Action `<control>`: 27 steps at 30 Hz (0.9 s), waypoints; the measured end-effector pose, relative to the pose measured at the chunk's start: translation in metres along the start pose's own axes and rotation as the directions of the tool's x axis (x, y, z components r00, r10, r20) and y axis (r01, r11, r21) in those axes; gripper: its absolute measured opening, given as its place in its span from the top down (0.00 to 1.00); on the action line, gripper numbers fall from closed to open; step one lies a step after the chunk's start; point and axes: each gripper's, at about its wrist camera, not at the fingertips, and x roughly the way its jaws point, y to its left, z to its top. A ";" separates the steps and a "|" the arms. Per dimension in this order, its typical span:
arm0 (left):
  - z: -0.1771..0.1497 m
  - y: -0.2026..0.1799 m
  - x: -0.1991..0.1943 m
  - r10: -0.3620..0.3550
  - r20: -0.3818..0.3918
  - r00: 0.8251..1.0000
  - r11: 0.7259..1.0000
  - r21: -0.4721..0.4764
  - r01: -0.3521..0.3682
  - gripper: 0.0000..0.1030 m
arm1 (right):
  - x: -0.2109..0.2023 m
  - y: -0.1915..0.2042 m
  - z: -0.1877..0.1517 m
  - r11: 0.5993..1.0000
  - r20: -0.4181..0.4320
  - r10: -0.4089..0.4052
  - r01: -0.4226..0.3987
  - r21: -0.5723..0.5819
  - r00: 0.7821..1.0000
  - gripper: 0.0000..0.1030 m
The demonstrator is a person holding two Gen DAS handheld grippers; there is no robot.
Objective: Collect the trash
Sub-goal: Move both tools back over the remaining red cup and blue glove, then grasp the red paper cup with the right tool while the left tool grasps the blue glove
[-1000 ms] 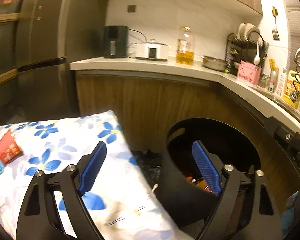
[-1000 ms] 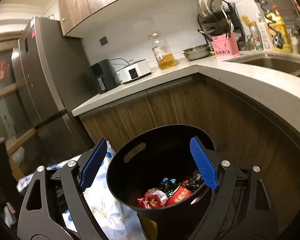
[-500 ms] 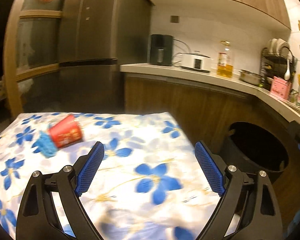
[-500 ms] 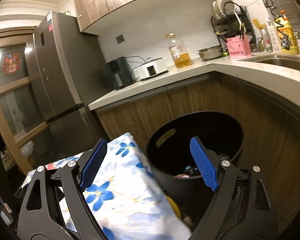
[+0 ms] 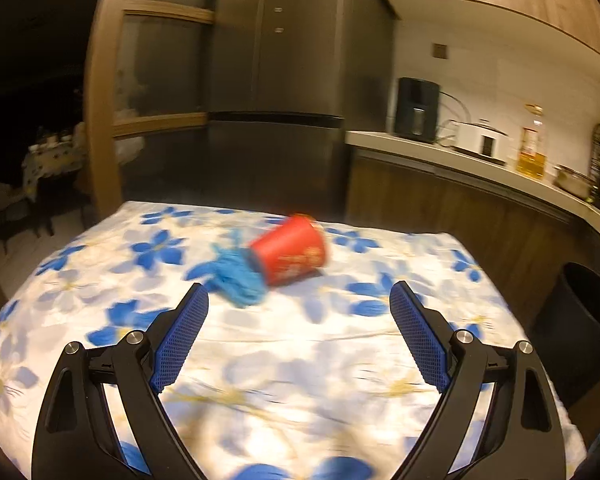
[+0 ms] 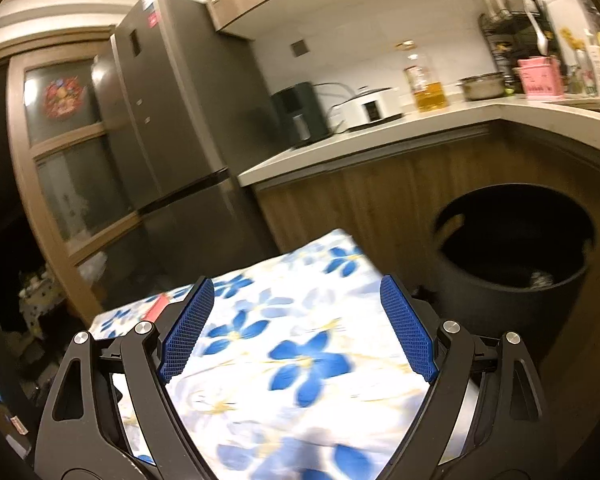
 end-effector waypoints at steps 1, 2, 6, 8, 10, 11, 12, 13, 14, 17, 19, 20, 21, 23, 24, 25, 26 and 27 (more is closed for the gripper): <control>0.001 0.009 0.001 0.015 0.002 1.000 1.000 -0.008 -0.015 0.14 | 0.005 0.008 -0.003 1.000 -0.010 0.010 -0.010 -0.007 1.000 0.18; 0.001 0.019 0.003 0.031 0.002 1.000 0.999 -0.017 -0.031 0.14 | 0.010 0.015 -0.005 1.000 -0.019 0.019 -0.019 -0.011 1.000 0.18; 0.004 0.053 0.008 0.081 -0.003 0.997 0.995 -0.061 -0.081 0.14 | 0.036 0.049 -0.019 0.997 -0.077 0.069 -0.071 -0.020 0.995 0.18; 0.006 0.064 0.009 0.098 -0.003 0.995 0.992 -0.076 -0.098 0.14 | 0.046 0.062 -0.024 0.995 -0.098 0.100 -0.101 -0.011 0.990 0.18; 0.007 0.077 0.010 0.125 0.004 0.992 0.989 -0.085 -0.124 0.14 | 0.058 0.077 -0.029 0.992 -0.119 0.122 -0.124 -0.008 0.985 0.18; 0.008 0.085 0.010 0.140 0.008 0.990 0.986 -0.091 -0.139 0.14 | 0.065 0.086 -0.030 0.991 -0.131 0.130 -0.132 -0.009 0.983 0.18; 0.008 0.090 0.011 0.146 0.009 0.989 0.985 -0.096 -0.144 0.14 | 0.070 0.093 -0.033 0.990 -0.140 0.138 -0.141 -0.009 0.980 0.18; 0.008 0.096 0.012 0.151 0.008 0.988 0.983 -0.104 -0.149 0.14 | 0.076 0.099 -0.035 0.989 -0.151 0.143 -0.146 -0.010 0.978 0.18; 0.009 0.100 0.013 0.155 0.006 0.988 0.982 -0.111 -0.153 0.14 | 0.082 0.105 -0.037 0.989 -0.161 0.146 -0.150 -0.010 0.976 0.18; 0.013 0.113 0.020 0.164 0.002 0.986 0.979 -0.127 -0.162 0.14 | 0.102 0.124 -0.046 0.987 -0.201 0.156 -0.161 -0.010 0.967 0.18; 0.015 0.119 0.024 0.173 0.003 0.985 0.977 -0.129 -0.171 0.14 | 0.116 0.136 -0.052 0.986 -0.229 0.160 -0.166 -0.005 0.960 0.18; 0.017 0.124 0.027 0.175 0.003 0.984 0.976 -0.133 -0.173 0.14 | 0.124 0.143 -0.055 0.987 -0.249 0.156 -0.161 -0.002 0.956 0.18; 0.018 0.127 0.029 0.177 0.002 0.984 0.975 -0.139 -0.175 0.14 | 0.130 0.147 -0.057 0.987 -0.258 0.153 -0.160 -0.004 0.954 0.17; 0.020 0.133 0.031 0.180 0.004 0.984 0.972 -0.154 -0.178 0.14 | 0.146 0.163 -0.063 0.986 -0.290 0.151 -0.164 -0.019 0.945 0.16; 0.022 0.137 0.032 0.184 0.003 0.983 0.970 -0.163 -0.181 0.14 | 0.152 0.167 -0.065 0.986 -0.299 0.149 -0.163 -0.022 0.942 0.16; 0.023 0.141 0.034 0.183 0.003 0.983 0.969 -0.170 -0.179 0.14 | 0.159 0.171 -0.067 0.986 -0.311 0.148 -0.163 -0.022 0.939 0.16; 0.024 0.143 0.036 0.181 0.002 0.983 0.969 -0.173 -0.178 0.14 | 0.166 0.176 -0.070 0.987 -0.321 0.146 -0.161 -0.020 0.936 0.16; 0.026 0.145 0.038 0.182 0.001 0.983 0.969 -0.173 -0.179 0.14 | 0.173 0.181 -0.072 0.988 -0.330 0.137 -0.152 -0.018 0.934 0.16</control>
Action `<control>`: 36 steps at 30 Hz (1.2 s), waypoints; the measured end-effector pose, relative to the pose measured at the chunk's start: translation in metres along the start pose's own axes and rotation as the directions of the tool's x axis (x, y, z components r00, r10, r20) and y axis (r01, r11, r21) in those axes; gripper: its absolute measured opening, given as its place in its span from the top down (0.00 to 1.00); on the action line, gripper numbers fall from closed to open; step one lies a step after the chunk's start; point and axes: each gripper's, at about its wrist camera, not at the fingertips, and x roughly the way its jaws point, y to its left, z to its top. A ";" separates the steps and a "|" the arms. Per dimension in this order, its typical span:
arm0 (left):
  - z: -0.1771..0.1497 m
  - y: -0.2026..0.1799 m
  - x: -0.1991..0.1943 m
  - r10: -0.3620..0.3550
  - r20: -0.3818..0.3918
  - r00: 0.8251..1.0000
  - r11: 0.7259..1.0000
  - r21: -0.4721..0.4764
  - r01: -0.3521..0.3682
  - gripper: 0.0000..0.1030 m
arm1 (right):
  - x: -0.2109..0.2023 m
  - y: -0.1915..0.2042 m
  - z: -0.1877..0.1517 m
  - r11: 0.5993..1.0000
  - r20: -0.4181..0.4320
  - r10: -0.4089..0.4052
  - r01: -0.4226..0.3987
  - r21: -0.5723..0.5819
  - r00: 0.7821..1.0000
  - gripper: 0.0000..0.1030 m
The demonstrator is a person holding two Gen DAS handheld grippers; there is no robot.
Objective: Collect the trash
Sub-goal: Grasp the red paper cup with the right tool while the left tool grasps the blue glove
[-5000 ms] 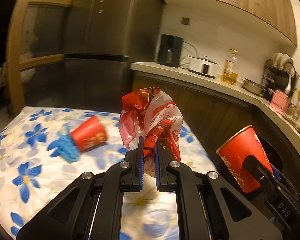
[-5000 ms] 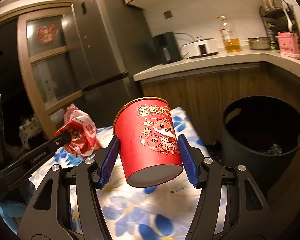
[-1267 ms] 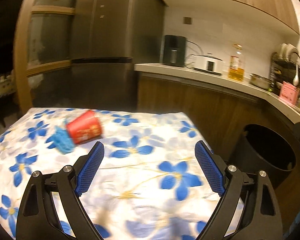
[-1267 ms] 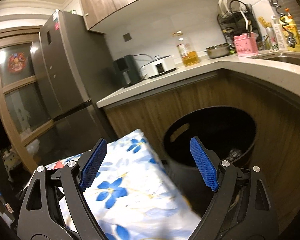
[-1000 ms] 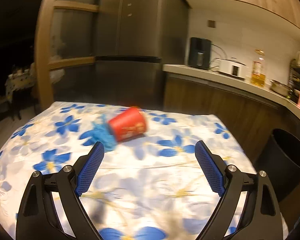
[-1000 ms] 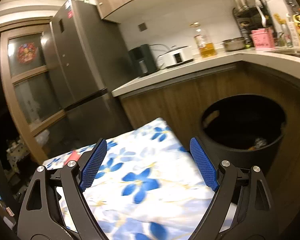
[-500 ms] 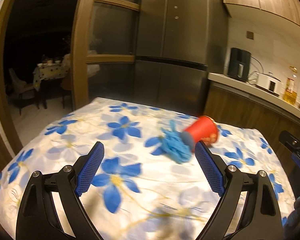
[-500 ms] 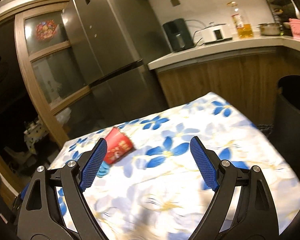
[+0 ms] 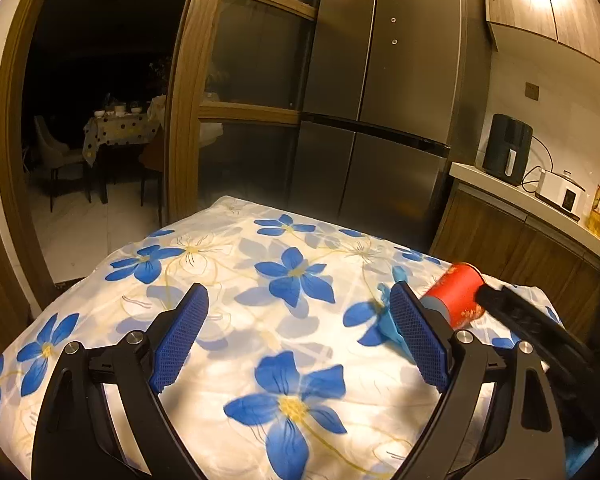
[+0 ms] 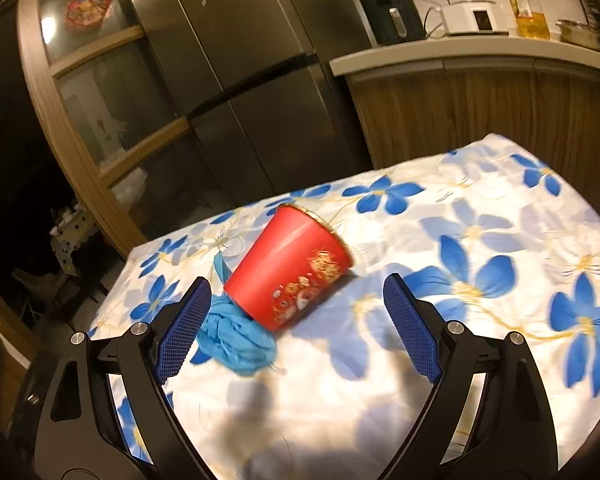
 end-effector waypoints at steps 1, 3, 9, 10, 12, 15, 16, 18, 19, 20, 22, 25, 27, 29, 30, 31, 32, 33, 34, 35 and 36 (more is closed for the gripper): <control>0.001 0.001 0.002 0.001 0.001 1.000 1.000 0.002 -0.001 0.14 | 0.007 0.002 0.001 1.000 -0.009 -0.003 0.003 0.007 1.000 0.16; 0.003 0.004 0.007 0.003 0.002 1.000 1.000 0.005 -0.003 0.14 | 0.021 0.004 0.002 1.000 -0.027 -0.006 0.007 0.028 1.000 0.16; 0.005 0.010 0.021 0.004 -0.018 1.000 1.000 0.001 -0.004 0.14 | 0.053 0.003 0.009 0.992 -0.072 -0.007 0.016 0.123 0.997 0.16; 0.005 0.010 0.022 0.005 -0.021 1.000 1.000 0.000 -0.005 0.14 | 0.056 0.003 0.011 0.991 -0.077 -0.008 0.018 0.129 0.997 0.16; 0.005 0.011 0.026 0.005 -0.027 1.000 1.000 0.000 -0.005 0.14 | 0.063 0.004 0.013 0.991 -0.084 -0.012 0.023 0.131 0.996 0.16; 0.005 0.010 0.030 0.001 -0.041 0.999 1.000 -0.001 -0.001 0.14 | 0.071 0.006 0.013 0.990 -0.106 -0.010 0.025 0.137 0.994 0.18; 0.004 0.010 0.032 0.000 -0.045 0.999 1.000 -0.001 0.000 0.14 | 0.073 0.006 0.013 0.991 -0.109 -0.015 0.029 0.133 0.994 0.24; 0.004 0.009 0.034 -0.003 -0.053 0.999 1.000 0.003 0.003 0.14 | 0.076 0.005 0.011 0.992 -0.116 -0.018 0.033 0.123 0.993 0.27; 0.003 0.008 0.036 -0.004 -0.058 0.998 1.000 0.005 0.005 0.14 | 0.076 0.005 0.011 0.993 -0.116 -0.013 0.027 0.118 0.993 0.30; 0.003 0.007 0.037 -0.007 -0.062 0.998 1.000 0.007 0.008 0.14 | 0.074 0.005 0.010 0.993 -0.114 -0.011 0.024 0.113 0.993 0.31; 0.002 0.005 0.039 -0.014 -0.072 0.997 1.000 0.007 0.015 0.14 | 0.071 0.006 0.010 0.996 -0.108 -0.007 0.017 0.089 0.994 0.39; 0.001 0.001 0.040 -0.028 -0.081 0.996 1.000 0.009 0.029 0.14 | 0.066 0.003 0.011 0.998 -0.099 -0.001 0.008 0.070 0.995 0.41; 0.001 -0.005 0.042 -0.040 -0.089 0.995 0.999 0.020 0.042 0.14 | 0.063 -0.003 0.011 0.997 -0.097 0.003 0.004 0.072 0.995 0.42; -0.001 -0.011 0.044 -0.052 -0.098 0.994 0.998 0.027 0.055 0.14 | 0.057 -0.010 0.012 0.997 -0.088 0.001 0.005 0.073 0.996 0.42; -0.001 -0.016 0.046 -0.059 -0.105 0.993 0.997 0.032 0.063 0.14 | 0.054 -0.012 0.013 0.997 -0.082 -0.001 0.006 0.071 0.997 0.42; -0.001 -0.020 0.048 -0.066 -0.114 0.991 0.997 0.038 0.071 0.14 | 0.048 -0.016 0.013 0.998 -0.066 -0.005 0.010 0.065 0.998 0.42; -0.001 -0.026 0.051 -0.073 -0.121 0.990 0.996 0.043 0.079 0.14 | 0.043 -0.019 0.014 0.998 -0.057 -0.009 0.013 0.061 0.998 0.42; -0.002 -0.031 0.053 -0.079 -0.126 0.989 0.995 0.047 0.085 0.14 | 0.036 -0.023 0.015 0.998 -0.042 -0.016 0.018 0.056 0.999 0.42; -0.002 -0.037 0.056 -0.086 -0.133 0.987 0.994 0.051 0.094 0.14 | 0.028 -0.027 0.015 0.999 -0.025 -0.022 0.023 0.050 0.999 0.42; -0.003 -0.044 0.060 -0.092 -0.142 0.986 0.994 0.053 0.100 0.14 | 0.021 -0.030 0.015 0.999 -0.010 -0.031 0.032 0.042 0.999 0.42; -0.003 -0.050 0.063 -0.091 -0.148 0.985 0.993 0.056 0.101 0.14 | 0.012 -0.034 0.015 0.998 0.009 -0.043 0.042 0.035 0.999 0.42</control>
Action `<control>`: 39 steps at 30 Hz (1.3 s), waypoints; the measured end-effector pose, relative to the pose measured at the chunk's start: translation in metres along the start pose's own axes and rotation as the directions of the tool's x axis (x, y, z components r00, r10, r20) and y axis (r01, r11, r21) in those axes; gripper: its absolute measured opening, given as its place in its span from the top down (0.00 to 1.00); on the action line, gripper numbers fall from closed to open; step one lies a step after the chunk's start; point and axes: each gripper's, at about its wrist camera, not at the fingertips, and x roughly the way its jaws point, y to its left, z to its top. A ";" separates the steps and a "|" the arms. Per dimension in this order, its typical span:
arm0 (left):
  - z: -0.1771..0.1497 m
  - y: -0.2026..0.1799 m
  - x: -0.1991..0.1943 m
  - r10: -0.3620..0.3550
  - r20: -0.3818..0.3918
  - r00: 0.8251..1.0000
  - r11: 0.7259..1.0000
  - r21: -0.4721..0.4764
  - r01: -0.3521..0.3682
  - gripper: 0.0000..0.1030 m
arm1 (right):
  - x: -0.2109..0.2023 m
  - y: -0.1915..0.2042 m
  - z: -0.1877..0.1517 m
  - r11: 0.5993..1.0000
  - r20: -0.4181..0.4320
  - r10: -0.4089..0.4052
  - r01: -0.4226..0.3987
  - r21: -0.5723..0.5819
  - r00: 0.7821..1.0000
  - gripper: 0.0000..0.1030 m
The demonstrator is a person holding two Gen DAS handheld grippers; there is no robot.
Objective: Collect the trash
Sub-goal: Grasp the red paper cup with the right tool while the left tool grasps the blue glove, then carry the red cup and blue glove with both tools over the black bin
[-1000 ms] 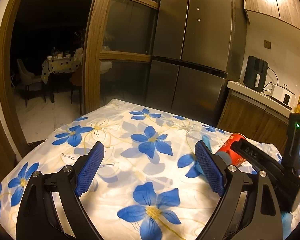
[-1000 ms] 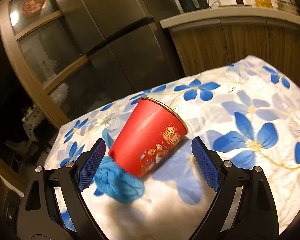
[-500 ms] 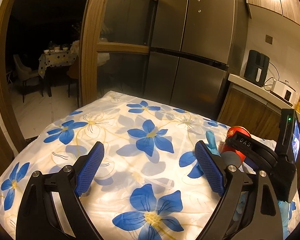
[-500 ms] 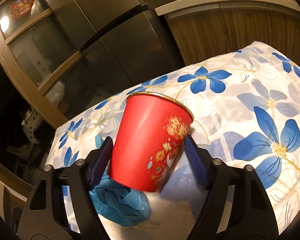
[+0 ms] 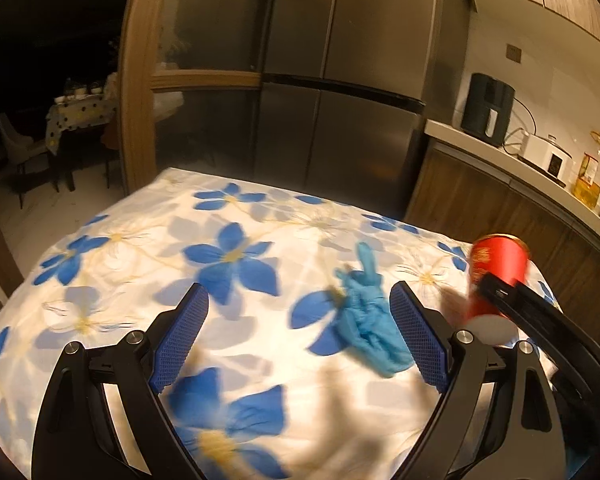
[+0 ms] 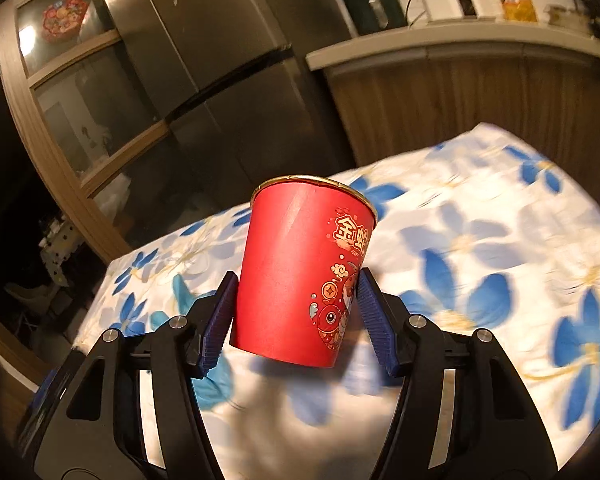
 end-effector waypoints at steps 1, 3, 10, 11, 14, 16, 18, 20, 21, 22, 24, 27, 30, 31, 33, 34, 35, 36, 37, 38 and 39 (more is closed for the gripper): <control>0.000 -0.008 0.006 0.001 -0.011 1.000 1.000 0.006 -0.001 0.14 | -0.009 -0.005 0.000 1.000 0.018 -0.005 0.005 -0.004 1.000 0.42; 0.000 -0.020 0.014 0.002 -0.022 1.000 1.000 0.018 -0.002 0.14 | -0.023 -0.012 -0.001 1.000 0.043 -0.013 0.014 -0.011 0.999 0.42; -0.005 -0.048 0.044 0.033 -0.100 0.994 0.997 0.072 -0.026 0.25 | -0.065 -0.037 -0.003 1.000 0.099 -0.011 0.012 -0.012 0.995 0.42; -0.006 -0.050 0.046 0.037 -0.112 0.993 0.996 0.082 -0.028 0.32 | -0.068 -0.039 -0.004 1.000 0.103 -0.015 0.017 -0.016 0.995 0.42; -0.010 -0.053 0.058 0.041 -0.167 0.985 0.995 0.100 -0.025 0.51 | -0.083 -0.045 -0.006 1.000 0.117 -0.017 0.019 -0.022 0.993 0.42; -0.012 -0.051 0.063 0.033 -0.201 0.979 0.996 0.092 -0.015 0.66 | -0.092 -0.046 -0.007 0.999 0.124 -0.015 0.019 -0.029 0.992 0.42; -0.014 -0.051 0.065 0.025 -0.211 0.977 0.996 0.087 -0.007 0.74 | -0.098 -0.046 -0.008 0.999 0.132 -0.016 0.021 -0.039 0.991 0.42; -0.014 -0.049 0.065 0.012 -0.215 0.977 0.997 0.078 0.005 0.82 | -0.104 -0.047 -0.009 0.998 0.138 -0.014 0.022 -0.051 0.990 0.42; -0.015 -0.047 0.064 0.002 -0.216 0.976 0.998 0.066 0.012 0.84 | -0.108 -0.049 -0.009 0.998 0.141 -0.014 0.022 -0.056 0.990 0.42; -0.015 -0.046 0.062 -0.005 -0.218 0.976 0.998 0.055 0.017 0.86 | -0.111 -0.050 -0.010 0.998 0.141 -0.014 0.022 -0.059 0.990 0.42; -0.015 -0.041 0.054 -0.027 -0.216 0.976 0.999 0.016 0.031 0.88 | -0.117 -0.053 -0.011 0.998 0.138 -0.013 0.022 -0.066 0.990 0.42; -0.020 -0.042 0.033 -0.045 -0.195 0.980 0.999 -0.004 0.045 0.88 | -0.125 -0.057 -0.015 0.997 0.136 -0.013 0.023 -0.072 0.991 0.42; -0.023 -0.049 0.008 -0.056 -0.171 0.984 0.998 0.002 0.057 0.89 | -0.135 -0.060 -0.017 0.997 0.143 -0.015 0.027 -0.079 0.990 0.42; -0.024 -0.051 0.000 -0.059 -0.162 0.985 0.998 0.005 0.060 0.89 | -0.140 -0.061 -0.018 0.996 0.149 -0.016 0.029 -0.083 0.989 0.42; -0.025 -0.057 -0.017 -0.057 -0.143 0.988 0.998 0.018 0.061 0.89 | -0.150 -0.063 -0.019 0.995 0.165 -0.020 0.035 -0.090 0.986 0.42; -0.025 -0.059 -0.024 -0.059 -0.134 0.989 0.998 0.022 0.063 0.89 | -0.154 -0.065 -0.019 0.995 0.171 -0.020 0.036 -0.092 0.985 0.42; -0.025 -0.064 -0.033 -0.059 -0.123 0.991 0.998 0.030 0.063 0.89 | -0.157 -0.067 -0.018 0.995 0.176 -0.021 0.038 -0.092 0.984 0.42; -0.024 -0.066 -0.037 -0.058 -0.119 0.991 0.997 0.036 0.063 0.89 | -0.164 -0.069 -0.018 0.995 0.185 -0.023 0.041 -0.092 0.982 0.42; -0.024 -0.070 -0.044 -0.061 -0.111 0.992 0.997 0.043 0.066 0.89 | -0.168 -0.071 -0.019 0.995 0.190 -0.023 0.041 -0.092 0.982 0.42; -0.024 -0.074 -0.051 -0.066 -0.101 0.993 0.996 0.048 0.072 0.88 | -0.173 -0.073 -0.019 0.995 0.195 -0.024 0.042 -0.091 0.980 0.42; -0.024 -0.077 -0.057 -0.072 -0.092 0.993 0.996 0.054 0.077 0.89 | -0.178 -0.076 -0.019 0.995 0.202 -0.027 0.046 -0.090 0.979 0.42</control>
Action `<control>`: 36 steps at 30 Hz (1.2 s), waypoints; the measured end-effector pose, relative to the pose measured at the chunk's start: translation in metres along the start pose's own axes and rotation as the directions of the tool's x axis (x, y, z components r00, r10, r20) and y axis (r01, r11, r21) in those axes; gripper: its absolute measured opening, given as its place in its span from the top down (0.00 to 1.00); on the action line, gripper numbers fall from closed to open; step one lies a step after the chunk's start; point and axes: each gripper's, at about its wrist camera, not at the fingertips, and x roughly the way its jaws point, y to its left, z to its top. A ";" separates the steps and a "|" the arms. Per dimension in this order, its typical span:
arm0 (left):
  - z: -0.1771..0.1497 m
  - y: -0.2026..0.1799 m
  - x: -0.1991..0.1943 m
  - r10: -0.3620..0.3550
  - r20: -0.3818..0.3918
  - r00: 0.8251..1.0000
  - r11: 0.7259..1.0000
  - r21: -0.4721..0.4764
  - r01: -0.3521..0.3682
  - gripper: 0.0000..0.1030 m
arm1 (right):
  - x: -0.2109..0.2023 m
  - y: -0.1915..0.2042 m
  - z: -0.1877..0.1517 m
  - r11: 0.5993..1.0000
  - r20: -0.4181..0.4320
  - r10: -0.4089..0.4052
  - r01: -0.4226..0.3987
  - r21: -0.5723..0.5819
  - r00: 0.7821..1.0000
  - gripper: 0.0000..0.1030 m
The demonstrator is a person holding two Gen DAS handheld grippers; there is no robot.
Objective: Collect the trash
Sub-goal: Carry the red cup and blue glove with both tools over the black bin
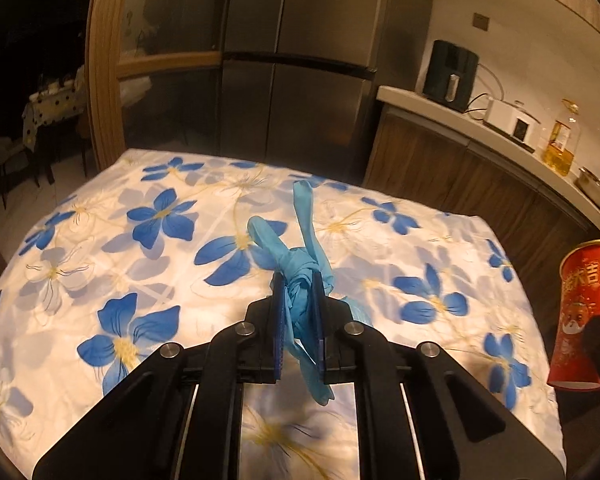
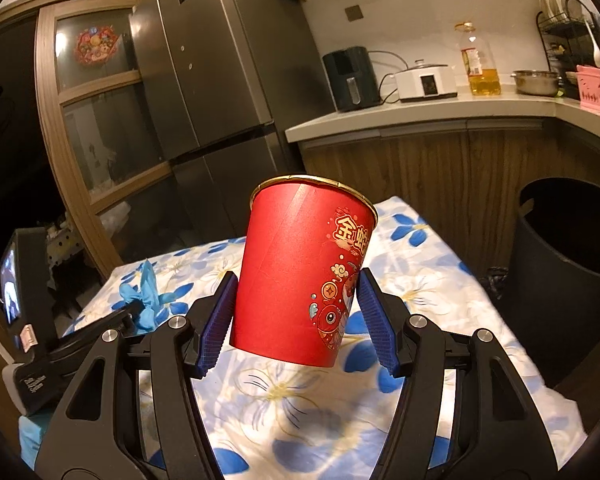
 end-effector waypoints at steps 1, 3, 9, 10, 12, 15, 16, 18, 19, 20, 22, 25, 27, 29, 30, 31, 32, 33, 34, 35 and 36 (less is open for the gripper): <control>0.000 -0.004 -0.005 -0.005 0.007 1.000 1.000 0.007 0.005 0.89 | -0.004 -0.003 0.000 1.000 0.004 -0.002 0.002 0.002 1.000 0.42; -0.001 -0.014 -0.015 -0.019 0.019 1.000 1.000 0.024 0.019 0.88 | -0.014 -0.010 0.000 1.000 0.013 -0.006 0.005 0.008 1.000 0.42; -0.007 -0.053 -0.036 -0.063 0.041 0.997 0.995 0.076 0.059 0.89 | -0.040 -0.033 0.004 0.999 0.048 -0.033 0.032 0.022 0.998 0.41; -0.008 -0.058 -0.038 -0.069 0.042 0.997 0.994 0.083 0.065 0.89 | -0.043 -0.037 0.005 0.999 0.052 -0.040 0.039 0.027 0.998 0.41; -0.010 -0.071 -0.043 -0.087 0.047 0.995 0.991 0.104 0.082 0.88 | -0.050 -0.047 0.006 0.998 0.061 -0.055 0.053 0.037 0.997 0.41; -0.012 -0.090 -0.049 -0.114 0.052 0.992 0.985 0.135 0.107 0.88 | -0.058 -0.060 0.008 0.996 0.075 -0.078 0.074 0.052 0.994 0.41; -0.013 -0.098 -0.050 -0.125 0.053 0.991 0.982 0.147 0.116 0.88 | -0.061 -0.065 0.009 0.995 0.080 -0.086 0.082 0.057 0.993 0.41; -0.014 -0.114 -0.053 -0.148 0.054 0.988 0.976 0.170 0.136 0.88 | -0.067 -0.075 0.011 0.993 0.091 -0.104 0.098 0.067 0.990 0.41; -0.015 -0.120 -0.055 -0.156 0.056 0.986 0.973 0.179 0.144 0.88 | -0.069 -0.081 0.012 0.992 0.097 -0.112 0.105 0.073 0.989 0.41; -0.016 -0.126 -0.056 -0.167 0.057 0.984 0.969 0.191 0.154 0.88 | -0.073 -0.088 0.014 0.990 0.103 -0.125 0.116 0.081 0.987 0.41; -0.018 -0.144 -0.060 -0.198 0.058 0.978 0.959 0.220 0.181 0.88 | -0.078 -0.099 0.016 0.986 0.115 -0.147 0.137 0.093 0.982 0.41; -0.020 -0.167 -0.066 -0.237 0.062 0.969 0.943 0.253 0.215 0.88 | -0.087 -0.118 0.021 0.978 0.135 -0.189 0.175 0.113 0.973 0.41; -0.021 -0.184 -0.070 -0.272 0.062 0.960 0.930 0.274 0.245 0.88 | -0.093 -0.132 0.025 0.971 0.148 -0.220 0.202 0.126 0.964 0.41; -0.022 -0.199 -0.073 -0.301 0.062 0.952 0.917 0.293 0.271 0.88 | -0.099 -0.146 0.029 0.962 0.162 -0.255 0.234 0.140 0.953 0.41; -0.023 -0.211 -0.076 -0.320 0.063 0.945 0.907 0.309 0.287 0.88 | -0.100 -0.153 0.030 0.958 0.168 -0.272 0.250 0.144 0.947 0.41; -0.024 -0.219 -0.077 -0.331 0.064 0.942 0.901 0.318 0.295 0.88 | -0.103 -0.160 0.032 0.952 0.174 -0.292 0.267 0.150 0.941 0.41; -0.025 -0.230 -0.079 -0.350 0.065 0.934 0.891 0.332 0.310 0.88 | -0.105 -0.167 0.035 0.947 0.179 -0.308 0.282 0.156 0.934 0.41; -0.026 -0.236 -0.080 -0.363 0.065 0.930 0.884 0.339 0.322 0.88 | -0.107 -0.172 0.036 0.943 0.182 -0.319 0.292 0.161 0.930 0.41; -0.026 -0.246 -0.081 -0.383 0.062 0.922 0.874 0.348 0.339 0.88 | -0.108 -0.178 0.038 0.938 0.185 -0.332 0.304 0.165 0.925 0.41; -0.027 -0.252 -0.081 -0.393 0.060 0.918 0.868 0.353 0.348 0.88 | -0.109 -0.185 0.040 0.933 0.190 -0.348 0.319 0.169 0.918 0.41; -0.028 -0.263 -0.081 -0.405 0.056 0.912 0.860 0.362 0.360 0.88 | -0.110 -0.191 0.043 0.927 0.192 -0.363 0.333 0.171 0.912 0.41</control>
